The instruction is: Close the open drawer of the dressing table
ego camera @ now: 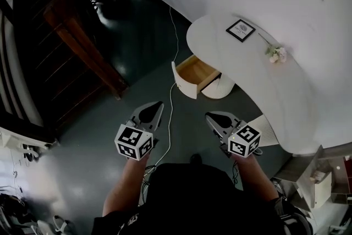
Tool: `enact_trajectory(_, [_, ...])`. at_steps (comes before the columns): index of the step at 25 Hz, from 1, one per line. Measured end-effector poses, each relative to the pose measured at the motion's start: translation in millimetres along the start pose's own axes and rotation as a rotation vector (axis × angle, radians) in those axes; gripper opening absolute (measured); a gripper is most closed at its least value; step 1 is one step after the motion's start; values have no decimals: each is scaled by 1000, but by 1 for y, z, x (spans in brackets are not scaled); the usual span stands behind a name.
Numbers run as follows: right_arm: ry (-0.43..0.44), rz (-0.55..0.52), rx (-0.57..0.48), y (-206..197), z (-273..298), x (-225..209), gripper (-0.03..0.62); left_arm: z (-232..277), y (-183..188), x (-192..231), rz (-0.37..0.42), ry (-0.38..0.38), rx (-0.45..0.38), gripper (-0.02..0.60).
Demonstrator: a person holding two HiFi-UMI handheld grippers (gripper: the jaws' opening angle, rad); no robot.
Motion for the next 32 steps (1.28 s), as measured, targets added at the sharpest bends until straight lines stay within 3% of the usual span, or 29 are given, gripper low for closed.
enact_trajectory(11, [-32, 40, 14, 5, 15, -63, 6, 69, 3, 34, -47, -19, 19, 8])
enact_trajectory(20, [-110, 78, 62, 6, 54, -104, 6, 138, 4, 93, -113, -86, -5, 7])
enact_trajectory(25, [-123, 97, 107, 11, 101, -132, 6, 168, -2, 136, -132, -114, 35, 8])
enact_trajectory(32, [-98, 107, 178, 12, 192, -153, 6, 191, -40, 207, -191, -133, 127, 8])
Point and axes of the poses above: the fingertips, and each gripper's own axes: z forward along the fingers, x to its left, y out of its top, the point moved 8 cm from there along -z, backward along the fingers, and after that the axes turned 3 degrees about -z, right-handed, at the moved point
